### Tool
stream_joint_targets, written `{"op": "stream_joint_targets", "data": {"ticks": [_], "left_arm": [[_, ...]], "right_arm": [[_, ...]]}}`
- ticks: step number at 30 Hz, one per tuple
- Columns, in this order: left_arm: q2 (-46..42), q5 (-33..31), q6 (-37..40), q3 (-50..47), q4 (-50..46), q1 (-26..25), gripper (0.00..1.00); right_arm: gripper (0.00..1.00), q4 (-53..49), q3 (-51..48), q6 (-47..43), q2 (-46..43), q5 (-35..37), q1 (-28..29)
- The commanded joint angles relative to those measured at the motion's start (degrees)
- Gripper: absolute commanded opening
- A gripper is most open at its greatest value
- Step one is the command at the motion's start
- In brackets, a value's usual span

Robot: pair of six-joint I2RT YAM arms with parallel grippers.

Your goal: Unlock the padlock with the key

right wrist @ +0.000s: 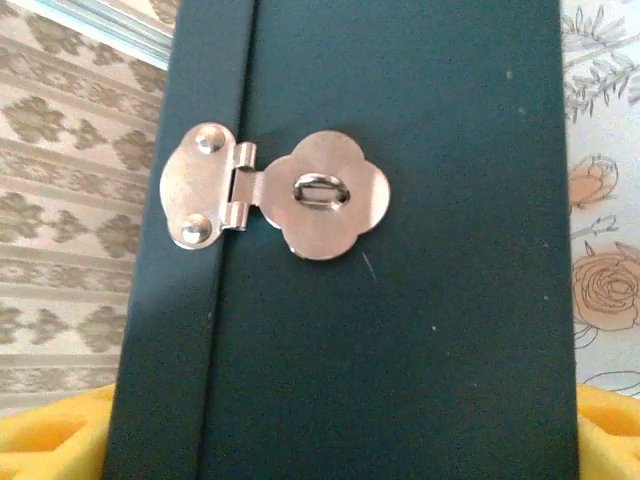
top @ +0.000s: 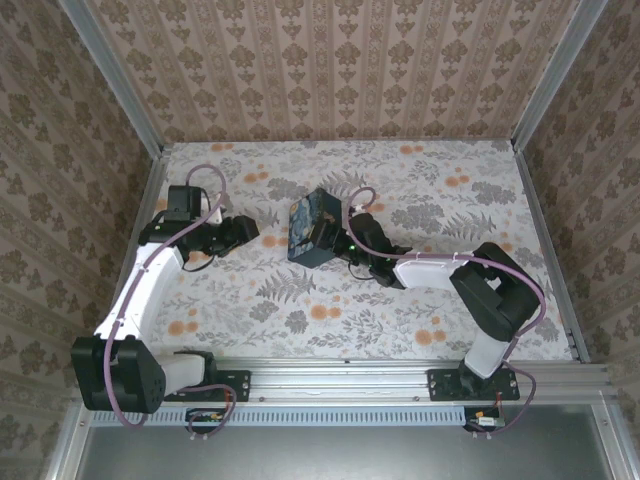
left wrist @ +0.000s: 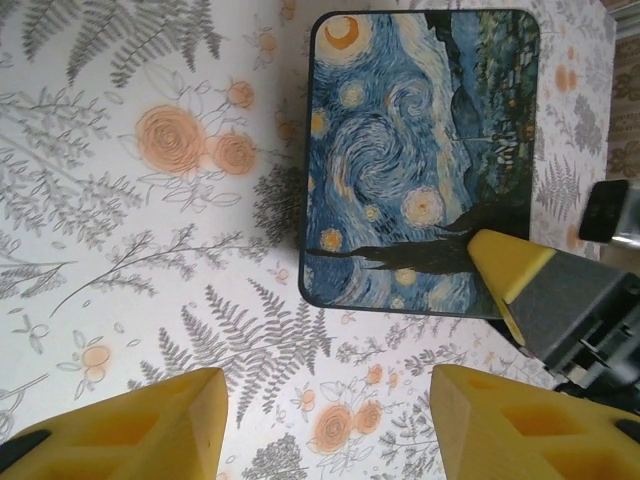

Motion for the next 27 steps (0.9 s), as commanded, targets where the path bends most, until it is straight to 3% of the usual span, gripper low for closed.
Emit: {"op": "stream_joint_targets", "data": {"ticks": [1,4,8,10,16,17,18,19,22,24,27], "left_arm": [[1.49,-1.70,-1.28,3.73,-0.15,-1.64,0.57],[3.03,-2.48,-1.61,6.07,-0.12,-2.85,0.57],[4.34,-3.77,-1.40,9.11,-1.19,-3.59,0.57],[4.71,-4.55,-0.83,10.06,-1.99,-3.65,0.57],[6.09,-8.76,3.36,11.69,-3.29,-1.34,0.59],[6.28,-9.65,3.93,11.15,-2.00,-0.62,0.62],[6.38,-11.18,4.37,10.38,-0.50,0.21,0.76],[6.27,-13.47,4.66,9.24,0.99,0.62,0.96],[4.84,-24.24,6.80,2.02,10.09,2.29,1.00],[2.10,-31.07,13.72,-6.85,22.39,2.50,1.00],[0.27,-39.48,23.49,-20.20,42.49,2.61,1.00]], "right_arm": [[0.83,11.57,-4.48,5.87,5.23,-8.84,-2.15],[0.87,14.84,-4.95,4.23,8.24,-12.56,-4.03],[0.91,11.14,-3.64,0.73,9.04,-14.02,-5.48],[1.00,7.17,-3.01,-1.58,7.64,-13.99,-6.08],[1.00,-27.29,4.06,-20.81,-3.73,-4.26,-6.49],[1.00,-31.44,4.83,-24.65,-6.24,-1.95,-6.55],[1.00,-33.13,4.50,-28.58,-9.07,-0.30,-6.81],[1.00,-33.29,3.59,-31.82,-11.44,0.72,-7.20],[1.00,-33.65,-0.43,-42.72,-19.33,10.95,-9.48],[1.00,-28.38,-5.36,-48.66,-24.73,19.92,-13.20],[1.00,-19.55,-12.03,-50.59,-29.45,20.53,-22.83]]}}
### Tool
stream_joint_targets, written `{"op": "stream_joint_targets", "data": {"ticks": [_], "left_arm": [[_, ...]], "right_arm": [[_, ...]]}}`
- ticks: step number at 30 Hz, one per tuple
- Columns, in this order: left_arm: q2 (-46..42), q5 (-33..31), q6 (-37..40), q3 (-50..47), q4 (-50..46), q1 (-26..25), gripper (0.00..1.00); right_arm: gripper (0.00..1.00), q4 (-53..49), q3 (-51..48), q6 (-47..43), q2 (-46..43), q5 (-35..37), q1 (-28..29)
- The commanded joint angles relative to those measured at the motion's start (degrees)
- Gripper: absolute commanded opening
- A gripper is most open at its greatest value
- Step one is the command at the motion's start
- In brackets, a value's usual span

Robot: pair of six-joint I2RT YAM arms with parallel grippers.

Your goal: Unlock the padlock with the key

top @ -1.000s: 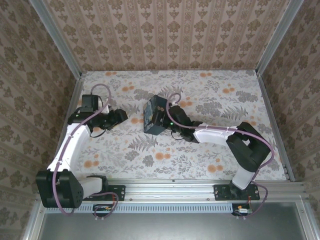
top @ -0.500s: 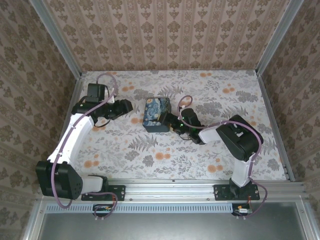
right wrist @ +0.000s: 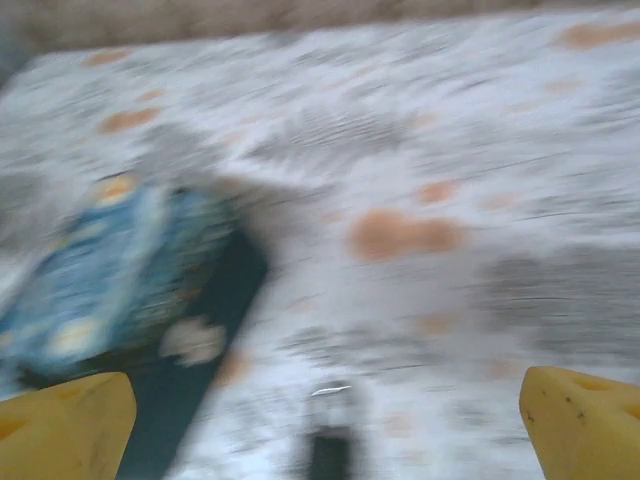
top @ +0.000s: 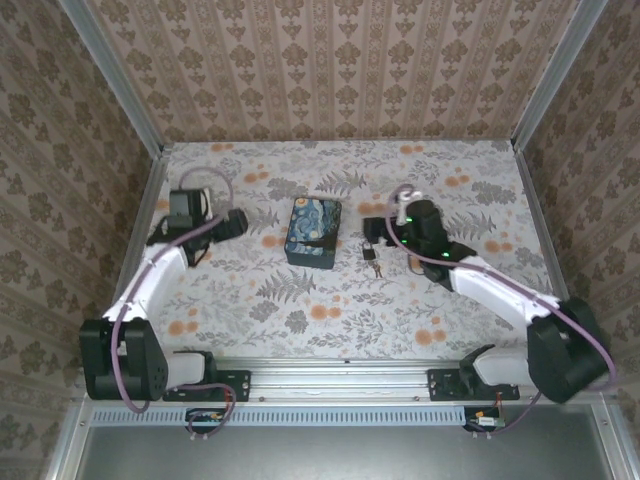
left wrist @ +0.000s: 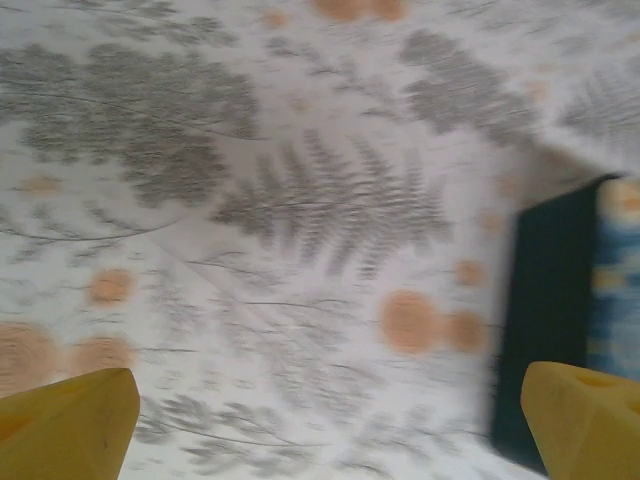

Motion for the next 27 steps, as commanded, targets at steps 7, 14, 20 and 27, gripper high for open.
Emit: {"op": "stream_joint_targets", "data": {"ticks": [7,14,20,27], "left_arm": [[8.42,-15.04,19.32,-17.69,47.78,-0.75,1.00],[16.08,-1.77,17.75,-24.06,66.44,6.31,1.00],[16.46,-5.29,20.34,-23.06,65.43,3.58,1.00],[16.67,-4.37,20.66,-23.06,65.71,3.73,1.00]], "right_arm": [[1.00,20.94,-14.24,-11.86,2.37,3.45,-20.82],[1.00,43.63,-17.24,-14.51,16.53,-7.06,-22.42],[1.00,41.72,-17.33,-13.26,15.82,-4.00,-22.41],[1.00,41.34,-17.20,-13.25,15.71,-3.97,-22.41]]}}
